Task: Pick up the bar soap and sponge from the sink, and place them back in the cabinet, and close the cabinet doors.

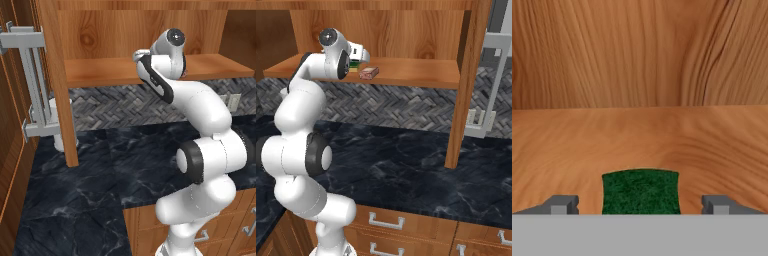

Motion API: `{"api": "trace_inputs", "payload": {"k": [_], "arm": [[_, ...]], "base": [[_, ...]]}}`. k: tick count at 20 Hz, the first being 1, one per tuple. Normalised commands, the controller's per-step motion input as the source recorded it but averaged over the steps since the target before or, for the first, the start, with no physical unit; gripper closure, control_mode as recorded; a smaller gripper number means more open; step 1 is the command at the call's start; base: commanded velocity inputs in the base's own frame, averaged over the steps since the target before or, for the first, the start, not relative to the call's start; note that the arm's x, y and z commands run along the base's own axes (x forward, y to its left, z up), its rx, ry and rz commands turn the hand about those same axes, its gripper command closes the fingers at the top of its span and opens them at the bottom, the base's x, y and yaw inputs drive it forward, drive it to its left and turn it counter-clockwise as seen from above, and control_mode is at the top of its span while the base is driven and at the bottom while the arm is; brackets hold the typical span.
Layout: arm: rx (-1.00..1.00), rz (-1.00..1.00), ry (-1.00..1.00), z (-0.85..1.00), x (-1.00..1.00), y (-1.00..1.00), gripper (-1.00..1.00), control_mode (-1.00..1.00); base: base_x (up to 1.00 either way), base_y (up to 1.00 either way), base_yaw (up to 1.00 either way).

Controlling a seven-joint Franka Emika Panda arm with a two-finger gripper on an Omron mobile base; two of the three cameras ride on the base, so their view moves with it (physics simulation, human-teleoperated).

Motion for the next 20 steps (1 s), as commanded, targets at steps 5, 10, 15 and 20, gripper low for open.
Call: {"api": "trace_inputs", "payload": {"k": [5, 10, 15, 20], "arm": [[0.0, 0.0, -0.05, 0.0, -0.49, 0.0, -1.0, -1.0], [0.0, 0.0, -0.13, 0.0, -0.77, 0.0, -1.0, -1.0], [0.0, 0.0, -0.12, 0.0, -0.81, 0.0, -1.0, -1.0], [0.0, 0.0, -0.11, 0.0, -0.74, 0.0, -1.0, -1.0]], "base": [[0.0, 0.0, 0.0], [0.0, 0.0, 0.0], [0.0, 0.0, 0.0], [0.0, 0.0, 0.0]]}}
